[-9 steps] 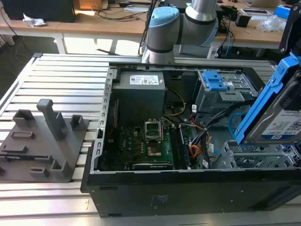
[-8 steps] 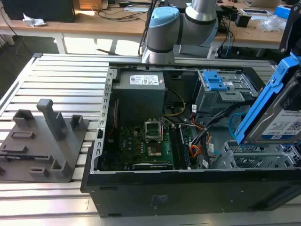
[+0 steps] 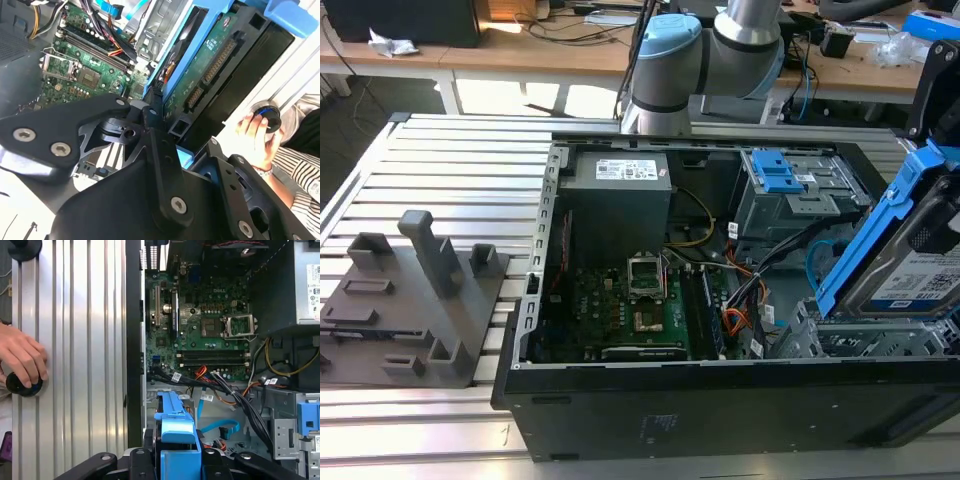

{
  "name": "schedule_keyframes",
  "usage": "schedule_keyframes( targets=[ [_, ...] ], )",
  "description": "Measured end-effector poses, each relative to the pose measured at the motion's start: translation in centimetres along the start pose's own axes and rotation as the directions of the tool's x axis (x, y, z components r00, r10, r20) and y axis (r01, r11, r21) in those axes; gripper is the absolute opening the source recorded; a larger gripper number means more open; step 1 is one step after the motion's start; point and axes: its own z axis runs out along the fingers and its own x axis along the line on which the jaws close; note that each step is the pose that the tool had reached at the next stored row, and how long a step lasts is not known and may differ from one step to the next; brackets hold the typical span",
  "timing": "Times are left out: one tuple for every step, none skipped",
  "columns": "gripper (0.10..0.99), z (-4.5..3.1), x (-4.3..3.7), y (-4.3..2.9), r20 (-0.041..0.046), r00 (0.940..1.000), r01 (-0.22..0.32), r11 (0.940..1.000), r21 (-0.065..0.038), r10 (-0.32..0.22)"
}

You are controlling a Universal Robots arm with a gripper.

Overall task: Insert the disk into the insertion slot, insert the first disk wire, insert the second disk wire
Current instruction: 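Insert the disk into the insertion slot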

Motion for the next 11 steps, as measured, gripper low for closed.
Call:
schedule_keyframes(
  targets=[
    [0.365,0.41,0.00,-0.04,0.0001,1.0000,0.000,1.0000,0.000,0.000],
    [0.365,0.67,0.00,-0.11,0.0006,1.0000,0.000,1.0000,-0.001,0.000],
    [0.365,0.94,-0.01,-0.17,0.0006,1.0000,0.000,1.0000,-0.001,0.000],
    [0.365,1.27,-0.02,-0.25,0.0005,1.0000,0.000,1.0000,-0.002,0.000],
    [0.365,1.57,-0.04,-0.35,0.0005,1.0000,0.000,1.0000,-0.002,0.000],
    [0.365,1.79,-0.13,-0.54,0.0006,1.0000,0.000,1.0000,-0.003,0.000],
    [0.365,1.85,-0.21,-0.62,0.0005,1.0000,0.000,1.0000,-0.003,0.000],
    [0.365,1.89,-0.32,-0.71,0.0006,1.0000,0.000,1.0000,-0.003,0.000],
    [0.365,1.94,-0.51,-0.85,0.0005,1.0000,0.000,1.0000,-0.003,0.000],
    [0.365,2.01,-0.87,-1.07,0.0005,1.0000,0.000,1.0000,-0.003,0.000],
    [0.365,2.05,-1.09,-1.21,0.0005,1.0000,0.001,1.0000,-0.003,-0.001]
  ],
)
